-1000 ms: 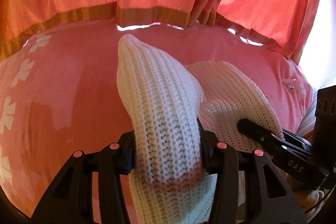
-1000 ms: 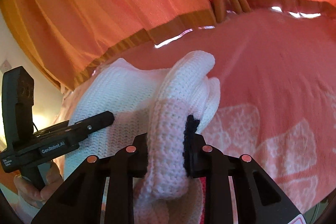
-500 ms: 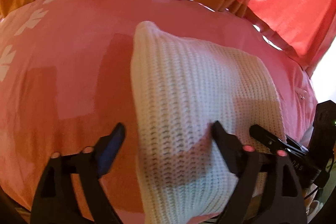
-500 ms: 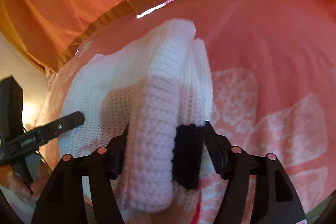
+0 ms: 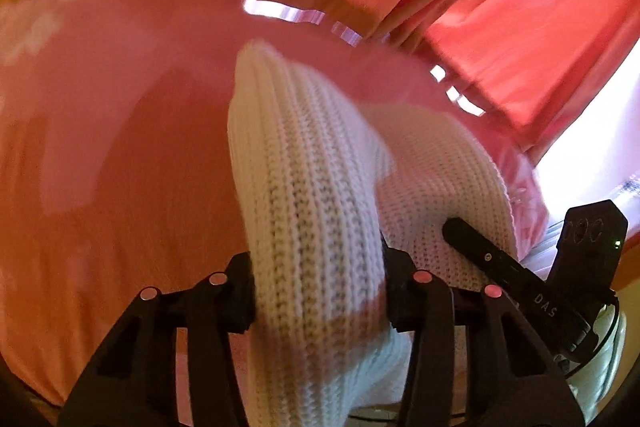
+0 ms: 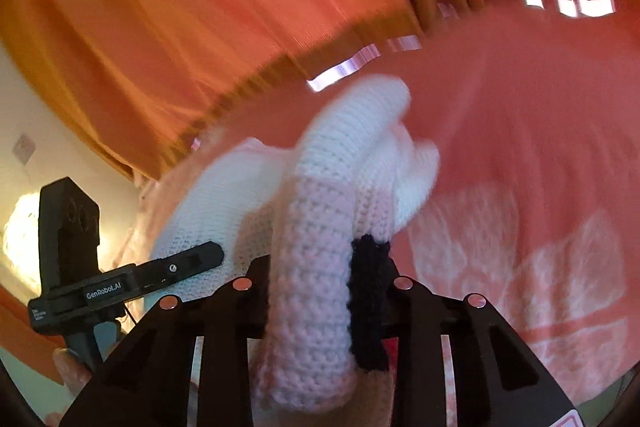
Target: Fold small clothes
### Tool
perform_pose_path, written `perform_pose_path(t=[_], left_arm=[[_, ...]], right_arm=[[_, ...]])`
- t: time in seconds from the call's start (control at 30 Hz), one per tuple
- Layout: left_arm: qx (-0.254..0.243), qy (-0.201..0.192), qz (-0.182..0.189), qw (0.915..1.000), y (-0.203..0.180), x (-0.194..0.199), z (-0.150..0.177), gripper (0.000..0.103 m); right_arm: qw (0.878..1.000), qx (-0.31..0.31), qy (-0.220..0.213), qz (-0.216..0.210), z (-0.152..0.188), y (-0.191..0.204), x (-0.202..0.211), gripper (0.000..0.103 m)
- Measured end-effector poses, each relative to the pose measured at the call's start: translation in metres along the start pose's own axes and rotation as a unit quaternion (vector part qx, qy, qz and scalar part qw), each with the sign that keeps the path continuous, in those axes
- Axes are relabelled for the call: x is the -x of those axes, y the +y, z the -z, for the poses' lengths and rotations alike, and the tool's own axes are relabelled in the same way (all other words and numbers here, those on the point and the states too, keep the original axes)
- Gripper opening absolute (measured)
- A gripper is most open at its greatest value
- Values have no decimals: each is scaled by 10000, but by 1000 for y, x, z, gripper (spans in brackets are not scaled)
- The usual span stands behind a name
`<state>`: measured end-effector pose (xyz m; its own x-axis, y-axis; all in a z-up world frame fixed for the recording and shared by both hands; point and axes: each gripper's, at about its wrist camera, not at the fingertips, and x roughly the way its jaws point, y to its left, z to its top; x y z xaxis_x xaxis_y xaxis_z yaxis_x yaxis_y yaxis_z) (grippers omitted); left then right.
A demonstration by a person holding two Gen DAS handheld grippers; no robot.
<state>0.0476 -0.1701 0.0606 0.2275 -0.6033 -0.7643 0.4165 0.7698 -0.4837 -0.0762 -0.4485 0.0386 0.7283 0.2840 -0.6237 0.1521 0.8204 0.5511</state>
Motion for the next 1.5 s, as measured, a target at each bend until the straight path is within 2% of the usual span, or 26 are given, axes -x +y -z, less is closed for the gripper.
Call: perform_pose_path(t=[0.13,0.33,0.5,0.6,0.67,0.73,0.8,0.83,0.87,0.93,0.97,1.03,1.17,1.23,1.3,1.37,1.43,1.47,1.5], left_arm=[[-452,-720,104,9963,-21,65,-17,45],[-1105,-1810,-1,9773,-42,157,-42,45],[-1401,-2477,-191,9585,-32,205,-67,46],[-1405,-2622,-335,9541,-11,208,-78,46],[-1343,-2610,-467,9548,8,199,-84,47],[-1218,-2473,-639,9591,40,178,-92,51],[-959,-2308,-817,9648,79,141,-95,57],[-842,-2209,-973,9668,97,124,-93,59],[-714,-2047,-1212,9687,115,104,-92,59],[-585,-1498,-1871,9691,154,57,-84,59],[-529,-1384,-1966,9692,162,50,-79,58],[-471,-1158,-1960,9726,172,47,-70,58],[-376,-1305,-1852,9733,167,58,-66,59],[-398,-1173,-1979,9724,159,51,-65,59],[-469,-1006,-2224,9686,157,43,-58,59],[-412,-846,-2312,9683,167,35,-55,60],[-157,-733,-2049,9759,180,34,-54,76],[-44,-736,-1892,9792,185,36,-53,80],[71,-748,-1727,9821,192,39,-51,85]], right_arm=[[9966,599,-550,-137,-22,51,43,29],[9779,1397,-1480,-473,-51,136,90,29],[9645,1696,-1862,-791,-74,188,86,30],[9637,1735,-1837,-859,-82,204,60,30],[9667,1718,-1703,-831,-86,208,32,31],[9740,1584,-1396,-818,-87,201,-10,35],[9804,1478,-1086,-722,-80,185,-57,40],[9831,1452,-944,-595,-76,175,-80,41],[9871,1422,-624,-378,-67,159,-112,41],[9896,1403,-306,87,-53,134,-143,39],[9897,1397,-270,183,-47,127,-147,36],[9891,1434,-313,74,-40,118,-138,21],[9839,1750,-108,-341,-36,146,-126,10],[9793,1986,151,-359,-33,161,-136,8],[9728,2245,555,-114,-18,163,-157,8],[9687,2364,700,271,-4,153,-168,8],[9736,2160,631,389,2,139,-162,9],[9771,2009,596,374,2,133,-156,12],[9808,1835,558,362,4,128,-151,24]])
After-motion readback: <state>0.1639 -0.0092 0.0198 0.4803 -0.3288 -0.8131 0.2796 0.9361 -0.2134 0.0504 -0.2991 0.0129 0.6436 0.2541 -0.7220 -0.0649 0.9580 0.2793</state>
